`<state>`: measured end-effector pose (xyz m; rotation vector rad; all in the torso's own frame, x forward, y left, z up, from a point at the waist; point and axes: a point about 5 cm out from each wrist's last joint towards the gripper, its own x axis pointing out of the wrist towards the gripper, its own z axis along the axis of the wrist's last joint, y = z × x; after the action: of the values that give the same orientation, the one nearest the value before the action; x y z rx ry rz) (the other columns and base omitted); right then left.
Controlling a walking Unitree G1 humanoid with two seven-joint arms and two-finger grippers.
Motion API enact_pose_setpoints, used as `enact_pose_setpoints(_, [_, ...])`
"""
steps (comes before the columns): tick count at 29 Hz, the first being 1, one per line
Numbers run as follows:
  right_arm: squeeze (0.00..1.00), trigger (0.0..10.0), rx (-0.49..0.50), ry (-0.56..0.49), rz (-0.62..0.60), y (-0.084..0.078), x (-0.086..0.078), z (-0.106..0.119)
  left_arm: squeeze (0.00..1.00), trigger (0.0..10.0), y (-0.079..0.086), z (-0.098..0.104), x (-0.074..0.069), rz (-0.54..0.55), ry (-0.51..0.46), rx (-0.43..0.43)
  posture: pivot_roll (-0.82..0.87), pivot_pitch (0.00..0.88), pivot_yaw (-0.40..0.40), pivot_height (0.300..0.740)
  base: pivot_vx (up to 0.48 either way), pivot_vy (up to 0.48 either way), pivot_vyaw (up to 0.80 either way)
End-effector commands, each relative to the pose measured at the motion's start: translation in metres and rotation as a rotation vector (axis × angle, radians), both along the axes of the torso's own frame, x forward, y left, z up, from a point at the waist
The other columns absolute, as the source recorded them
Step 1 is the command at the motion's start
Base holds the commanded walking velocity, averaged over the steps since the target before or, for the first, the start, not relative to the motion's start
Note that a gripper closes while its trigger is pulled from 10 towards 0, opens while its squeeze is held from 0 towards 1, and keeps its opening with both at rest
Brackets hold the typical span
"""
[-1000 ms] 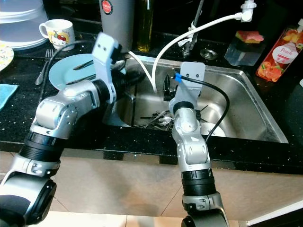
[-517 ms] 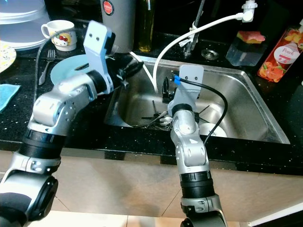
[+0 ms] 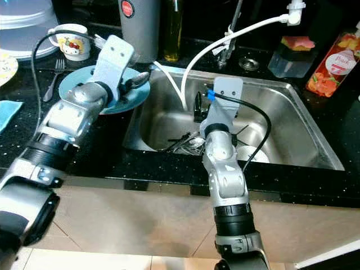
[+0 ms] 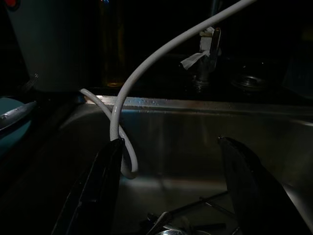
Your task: Kitchen organization
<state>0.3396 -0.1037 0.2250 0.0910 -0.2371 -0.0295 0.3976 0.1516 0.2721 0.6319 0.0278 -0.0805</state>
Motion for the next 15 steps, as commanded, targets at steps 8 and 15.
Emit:
enact_pose_setpoints(8, [0.0,10.0,0.009,-0.018,-0.026,-0.004,0.001,0.003,0.0,8.4,0.019,-0.004,0.016,-0.006,0.154,0.16,0.24,0.054,-0.066,0.74,0.0,0.0,0.0])
enact_pose_setpoints(15, [0.0,10.0,0.008,-0.011,-0.023,-0.005,0.0,0.002,0.0,8.7,0.031,-0.029,0.017,0.014,0.268,0.205,0.24,0.073,-0.073,0.74,0.0,0.0,0.0])
